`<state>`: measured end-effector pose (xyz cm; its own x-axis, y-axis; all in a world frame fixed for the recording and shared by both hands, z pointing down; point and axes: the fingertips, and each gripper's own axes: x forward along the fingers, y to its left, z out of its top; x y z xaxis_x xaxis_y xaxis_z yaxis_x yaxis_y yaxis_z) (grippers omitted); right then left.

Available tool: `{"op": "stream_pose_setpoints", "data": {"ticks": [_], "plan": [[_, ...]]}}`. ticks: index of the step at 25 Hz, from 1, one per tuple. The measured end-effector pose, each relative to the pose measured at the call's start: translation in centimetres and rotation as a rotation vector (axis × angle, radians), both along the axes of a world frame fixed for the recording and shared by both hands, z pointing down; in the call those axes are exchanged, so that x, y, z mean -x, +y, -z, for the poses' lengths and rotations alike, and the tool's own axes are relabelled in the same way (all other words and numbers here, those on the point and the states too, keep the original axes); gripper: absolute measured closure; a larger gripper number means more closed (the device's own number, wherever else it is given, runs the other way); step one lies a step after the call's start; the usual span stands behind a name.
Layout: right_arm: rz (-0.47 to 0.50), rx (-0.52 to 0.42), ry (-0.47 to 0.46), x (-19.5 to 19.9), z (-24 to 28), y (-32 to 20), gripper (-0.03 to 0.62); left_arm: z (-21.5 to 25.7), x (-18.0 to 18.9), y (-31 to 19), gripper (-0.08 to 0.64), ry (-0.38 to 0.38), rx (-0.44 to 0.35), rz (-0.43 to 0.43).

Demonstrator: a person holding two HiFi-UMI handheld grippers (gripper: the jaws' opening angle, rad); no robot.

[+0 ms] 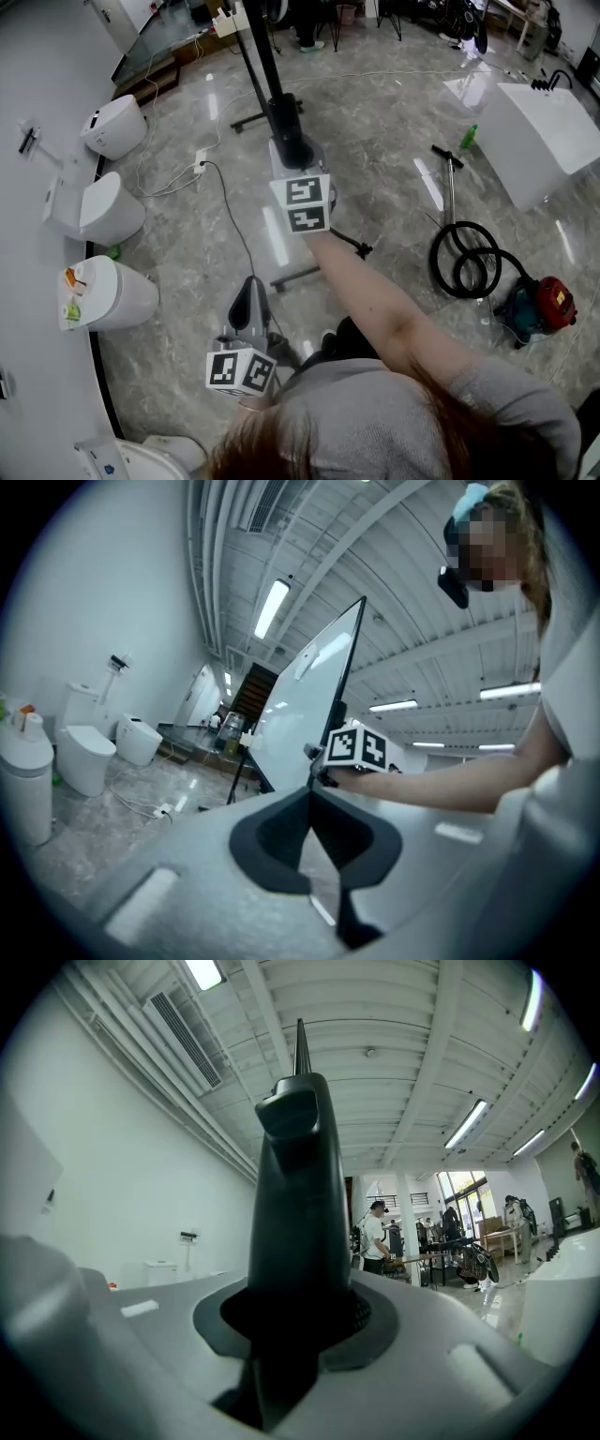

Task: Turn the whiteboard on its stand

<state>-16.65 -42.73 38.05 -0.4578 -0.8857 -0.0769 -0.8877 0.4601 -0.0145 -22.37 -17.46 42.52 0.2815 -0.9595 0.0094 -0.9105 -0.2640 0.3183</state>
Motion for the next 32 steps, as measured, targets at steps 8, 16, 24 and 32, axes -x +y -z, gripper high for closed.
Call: {"op": "stream_pose_setpoints", "data": {"ticks": [8, 16, 24, 32], "plan": [[0.017, 0.010, -0.010, -0.5, 0.2, 2.1, 0.477, 0.2, 0.6, 1.8, 0.565, 0.039, 0.010, 0.082], [0.050, 0.012, -0.016, -1.0, 0.3, 4.3, 0.468, -0.6, 0.0, 5.2, 0.565, 0.041, 0.041, 0.140], [0.062, 0.017, -0.017, -1.4, 0.4, 6.5, 0.463, 0.6, -0.7, 7.1, 0.565, 0.032, 0.013, 0.153], [0.087, 0.028, -0.025, -1.6, 0.5, 7.6, 0.456, 0.8, -1.6, 8.3, 0.565, 0.032, 0.008, 0.159]]}}
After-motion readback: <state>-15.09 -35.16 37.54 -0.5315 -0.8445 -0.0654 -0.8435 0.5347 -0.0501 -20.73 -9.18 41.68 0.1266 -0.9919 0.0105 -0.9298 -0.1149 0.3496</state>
